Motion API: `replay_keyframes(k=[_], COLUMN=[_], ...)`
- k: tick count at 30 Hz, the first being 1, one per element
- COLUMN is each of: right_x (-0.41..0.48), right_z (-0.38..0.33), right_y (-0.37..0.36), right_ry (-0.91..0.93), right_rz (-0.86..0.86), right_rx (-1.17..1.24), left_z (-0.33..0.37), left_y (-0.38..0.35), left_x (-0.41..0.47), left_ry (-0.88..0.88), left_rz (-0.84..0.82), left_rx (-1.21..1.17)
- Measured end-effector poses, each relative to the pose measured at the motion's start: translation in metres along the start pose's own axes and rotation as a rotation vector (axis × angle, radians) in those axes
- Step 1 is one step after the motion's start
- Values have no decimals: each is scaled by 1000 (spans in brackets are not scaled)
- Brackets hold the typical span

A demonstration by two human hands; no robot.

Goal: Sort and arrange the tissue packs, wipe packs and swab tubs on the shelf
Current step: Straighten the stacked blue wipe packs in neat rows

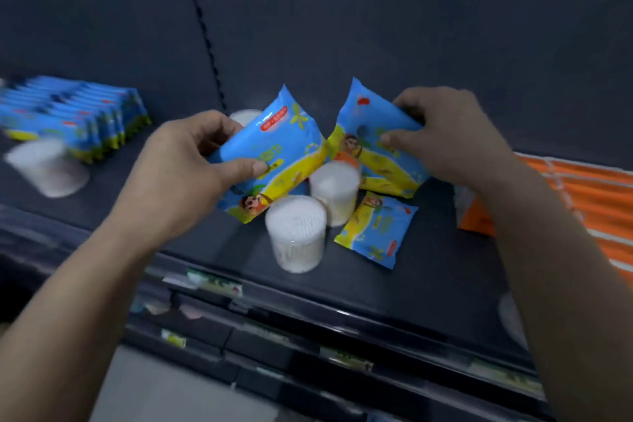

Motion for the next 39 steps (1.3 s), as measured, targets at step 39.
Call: replay_keyframes(k=[39], right_x=[255], right_z=[-333], right_y=[-274], right_ry=[259], right_rz=[-71], right_rx=[121], left_z=[-280], left_y=[349], left_x=[100], left_ry=[179], left_rz=[313], left_rx=[107])
Point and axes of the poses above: each hand's wrist, its own x-axis towards the middle knuckle, its own y-axis out of the back of the hand, z = x × y, the point moved 5 cm from there along x, towards the middle knuckle, and after that the axes turned 11 degrees about y, right-handed, at the moved point
